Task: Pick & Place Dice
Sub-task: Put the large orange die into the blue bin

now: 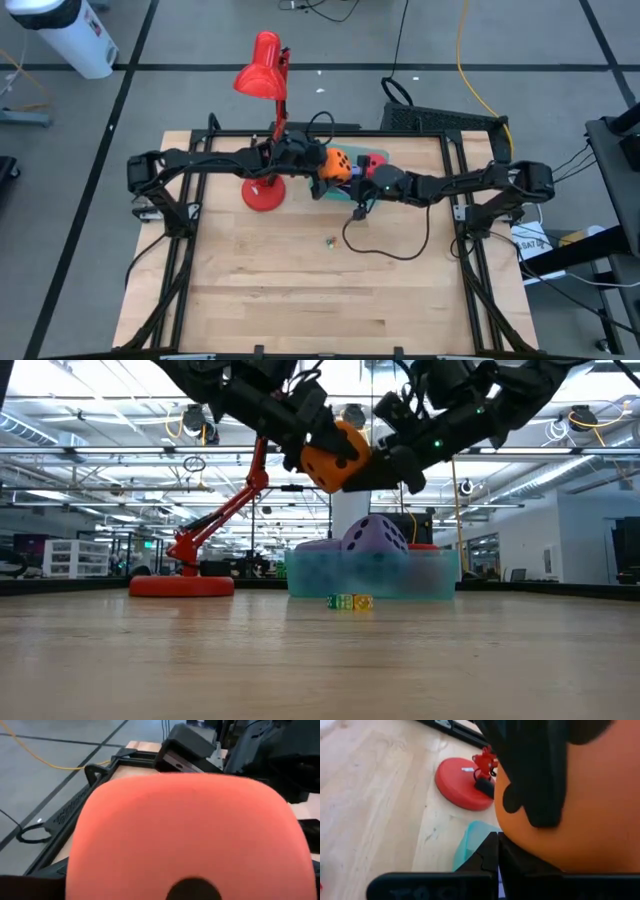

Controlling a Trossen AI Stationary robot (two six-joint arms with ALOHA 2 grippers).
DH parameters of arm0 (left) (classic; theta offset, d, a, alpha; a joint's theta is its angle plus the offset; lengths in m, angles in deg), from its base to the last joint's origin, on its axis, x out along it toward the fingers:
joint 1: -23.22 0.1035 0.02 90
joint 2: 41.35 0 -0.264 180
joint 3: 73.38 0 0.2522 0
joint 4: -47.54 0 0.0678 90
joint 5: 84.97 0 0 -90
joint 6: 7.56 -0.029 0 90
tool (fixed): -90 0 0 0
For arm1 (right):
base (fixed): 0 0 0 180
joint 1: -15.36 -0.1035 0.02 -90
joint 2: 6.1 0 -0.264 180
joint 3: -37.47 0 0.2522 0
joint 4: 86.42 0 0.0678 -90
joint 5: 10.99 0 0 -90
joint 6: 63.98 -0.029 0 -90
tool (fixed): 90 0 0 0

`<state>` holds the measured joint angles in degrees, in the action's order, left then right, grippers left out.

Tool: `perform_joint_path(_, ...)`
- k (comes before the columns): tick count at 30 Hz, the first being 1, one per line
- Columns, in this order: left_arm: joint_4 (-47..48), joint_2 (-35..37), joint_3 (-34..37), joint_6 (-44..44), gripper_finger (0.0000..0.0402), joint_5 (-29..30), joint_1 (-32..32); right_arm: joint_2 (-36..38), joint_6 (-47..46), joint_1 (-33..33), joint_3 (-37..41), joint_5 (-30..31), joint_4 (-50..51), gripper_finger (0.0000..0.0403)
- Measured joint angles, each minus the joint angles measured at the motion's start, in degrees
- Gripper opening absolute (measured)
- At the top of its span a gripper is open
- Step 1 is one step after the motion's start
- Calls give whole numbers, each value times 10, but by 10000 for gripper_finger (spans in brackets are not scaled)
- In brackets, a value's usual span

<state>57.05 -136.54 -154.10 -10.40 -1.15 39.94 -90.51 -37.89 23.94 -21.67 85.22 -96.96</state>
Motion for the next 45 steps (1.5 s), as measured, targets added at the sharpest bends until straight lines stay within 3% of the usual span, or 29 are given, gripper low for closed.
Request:
perform_joint_path(4, -10, -10, 0, -3, 399, -3, 5, -11, -6, -2, 0, 10, 8, 0)
perform_joint_path(16, 172, 4, 1, -52, 399, 14, 9, -3, -16, -5, 0, 106, 101, 0)
perform_joint_path(30, 187, 1, 1, -103, 399, 152, -27, -2, 122, -62, 0, 114, -93, 0)
perform_joint_path(45, 153, -38, 0, -151, 399, 197, -69, -2, 126, -76, 0, 85, -114, 0)
